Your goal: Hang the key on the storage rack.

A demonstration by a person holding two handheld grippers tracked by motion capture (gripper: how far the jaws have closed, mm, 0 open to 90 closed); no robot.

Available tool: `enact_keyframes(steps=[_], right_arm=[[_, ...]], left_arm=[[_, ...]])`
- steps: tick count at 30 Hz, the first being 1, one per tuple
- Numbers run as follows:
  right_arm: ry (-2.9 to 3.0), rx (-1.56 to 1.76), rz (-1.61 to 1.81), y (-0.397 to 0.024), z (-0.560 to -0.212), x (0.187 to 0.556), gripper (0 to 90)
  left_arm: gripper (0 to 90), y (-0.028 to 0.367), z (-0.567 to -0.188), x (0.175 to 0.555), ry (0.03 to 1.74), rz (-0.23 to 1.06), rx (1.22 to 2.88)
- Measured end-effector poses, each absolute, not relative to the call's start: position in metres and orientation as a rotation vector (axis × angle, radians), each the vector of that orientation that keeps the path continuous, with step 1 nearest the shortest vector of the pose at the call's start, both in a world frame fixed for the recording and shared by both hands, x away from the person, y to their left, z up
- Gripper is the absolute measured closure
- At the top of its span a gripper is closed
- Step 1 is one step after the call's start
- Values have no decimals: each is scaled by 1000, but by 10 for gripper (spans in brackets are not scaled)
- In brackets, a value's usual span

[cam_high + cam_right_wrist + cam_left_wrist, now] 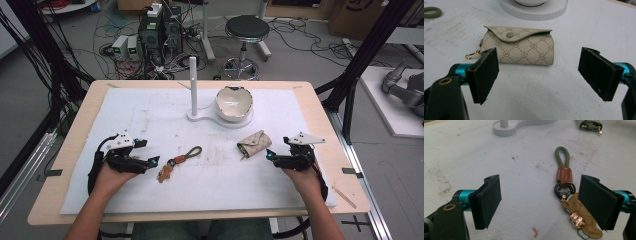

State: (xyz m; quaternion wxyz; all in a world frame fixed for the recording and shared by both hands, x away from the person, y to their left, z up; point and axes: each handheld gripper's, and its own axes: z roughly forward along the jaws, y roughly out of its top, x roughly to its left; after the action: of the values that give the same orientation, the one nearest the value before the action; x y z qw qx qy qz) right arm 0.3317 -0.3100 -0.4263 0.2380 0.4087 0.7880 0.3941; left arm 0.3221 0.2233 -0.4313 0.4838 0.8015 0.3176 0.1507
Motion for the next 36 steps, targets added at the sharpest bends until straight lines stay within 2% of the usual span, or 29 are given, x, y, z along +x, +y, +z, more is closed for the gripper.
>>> enact_keyframes(steps=[16,36], right_arm=[[2168,1116,1067,-311,-428,328,171],[2200,1085,1045,-315,-430,307,171]], left_arm=[[187,211,-433,326,754,338,1972],[220,156,-449,350,660,230,2119]])
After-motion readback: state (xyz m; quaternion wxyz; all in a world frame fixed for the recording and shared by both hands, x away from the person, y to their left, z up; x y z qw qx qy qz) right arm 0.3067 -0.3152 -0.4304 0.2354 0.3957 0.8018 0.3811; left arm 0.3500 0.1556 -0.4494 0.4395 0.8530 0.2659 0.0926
